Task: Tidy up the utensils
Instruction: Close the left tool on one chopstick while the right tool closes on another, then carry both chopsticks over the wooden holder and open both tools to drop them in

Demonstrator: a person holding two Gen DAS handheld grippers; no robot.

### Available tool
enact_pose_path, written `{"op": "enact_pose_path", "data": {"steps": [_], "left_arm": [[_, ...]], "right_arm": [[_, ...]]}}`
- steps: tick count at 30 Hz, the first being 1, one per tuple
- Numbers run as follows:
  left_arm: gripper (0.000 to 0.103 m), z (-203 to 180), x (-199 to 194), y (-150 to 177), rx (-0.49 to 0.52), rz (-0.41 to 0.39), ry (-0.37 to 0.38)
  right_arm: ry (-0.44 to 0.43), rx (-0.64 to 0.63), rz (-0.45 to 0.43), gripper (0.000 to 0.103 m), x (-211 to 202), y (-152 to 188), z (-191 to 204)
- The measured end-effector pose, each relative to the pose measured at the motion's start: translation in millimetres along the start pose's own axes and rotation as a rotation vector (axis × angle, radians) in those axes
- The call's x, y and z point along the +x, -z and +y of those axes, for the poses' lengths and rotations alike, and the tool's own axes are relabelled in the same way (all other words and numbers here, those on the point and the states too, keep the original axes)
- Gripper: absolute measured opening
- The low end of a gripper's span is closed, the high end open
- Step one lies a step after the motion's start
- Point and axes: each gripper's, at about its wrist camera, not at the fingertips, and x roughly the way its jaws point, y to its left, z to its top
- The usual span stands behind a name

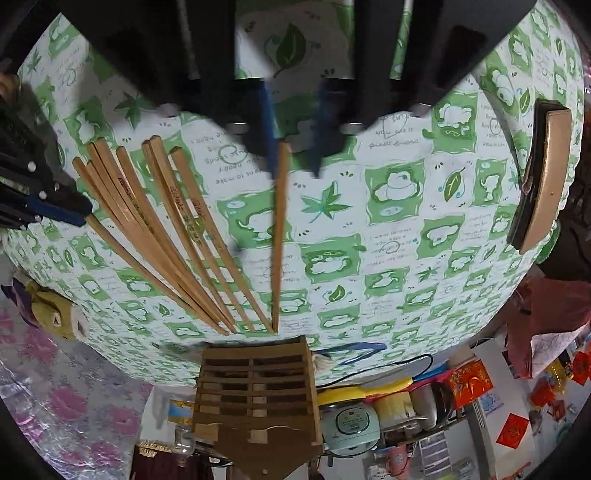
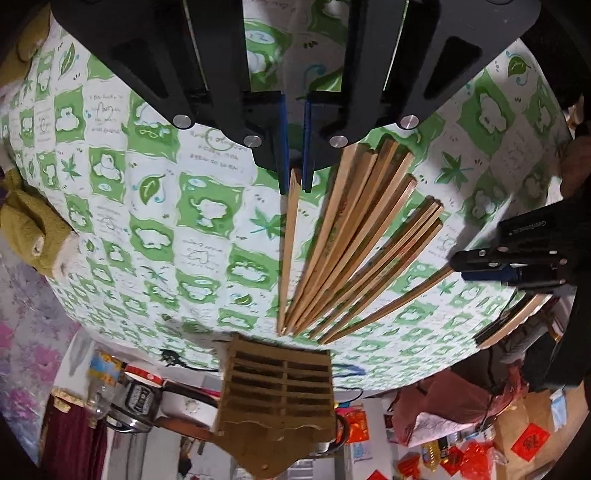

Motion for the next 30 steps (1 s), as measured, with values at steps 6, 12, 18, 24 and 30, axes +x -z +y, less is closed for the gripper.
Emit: {"op": "enact_pose_path", "data": {"steps": [6,12,18,24,30], "left_arm": [[0.006,10,-11,-5,-0.085,-0.007,0.074],[0.006,10,-58,-35,-0.071,-0.132,0.055],[0.006,10,-96,-79,-0.067,-0.22,0.068],[0.006,6,-120,-136,-0.058,-0.268,0.085],[0.006,-6,-139,-187,-0.032,-0.315,0.084]], "right_arm": [[0.02,0.048,-0.067,0.007,-13,0,-10],[0.019,0.106,-0.168,0.007,-48,-17,-26],[0.01,0.121,-0.263,0.007,-85,-51,-39],[-0.001,0.128,-0.319,0.007,-108,-101,-52],[-0.012,0.128,-0.358,0.007,-116,-145,-59]]}}
